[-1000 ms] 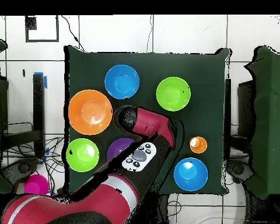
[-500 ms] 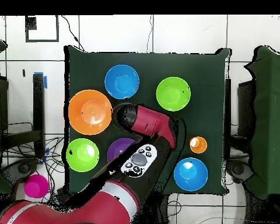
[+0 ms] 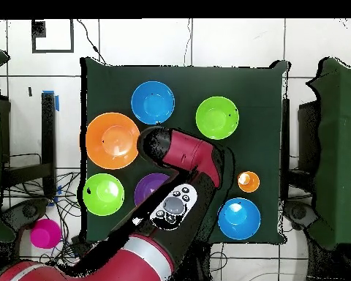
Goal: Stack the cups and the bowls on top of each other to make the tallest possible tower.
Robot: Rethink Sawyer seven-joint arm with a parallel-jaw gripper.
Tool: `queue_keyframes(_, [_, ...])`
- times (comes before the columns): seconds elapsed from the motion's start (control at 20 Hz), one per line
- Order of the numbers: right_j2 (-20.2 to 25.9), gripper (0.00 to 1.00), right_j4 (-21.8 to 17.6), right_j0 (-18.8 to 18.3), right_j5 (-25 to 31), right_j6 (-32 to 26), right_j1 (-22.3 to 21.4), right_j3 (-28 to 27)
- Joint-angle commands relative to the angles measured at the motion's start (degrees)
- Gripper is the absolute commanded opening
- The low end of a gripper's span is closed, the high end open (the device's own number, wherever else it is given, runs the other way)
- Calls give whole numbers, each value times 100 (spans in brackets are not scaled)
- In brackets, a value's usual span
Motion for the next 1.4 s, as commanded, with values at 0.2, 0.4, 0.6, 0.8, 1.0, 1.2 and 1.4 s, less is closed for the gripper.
queue_keyframes(0.2, [521, 100, -77, 181, 787, 637, -536, -142])
queue_keyframes(0.4, [310, 100, -253, 388, 1146, 524, -838, -290])
queue_keyframes(0.6, [323, 100, -301, 487, 1609, 326, -1199, -443])
queue_keyframes(0.8, [394, 100, -198, 617, 2251, 412, -1586, -524])
queue_keyframes(1.0, [313, 100, -346, 751, 2433, 257, -1828, -718])
queue_keyframes(1.2, [746, 100, -49, 642, 1289, 136, -2099, -57])
queue_keyframes(1.4, [1536, 100, 63, 27, -349, -484, -2181, 837])
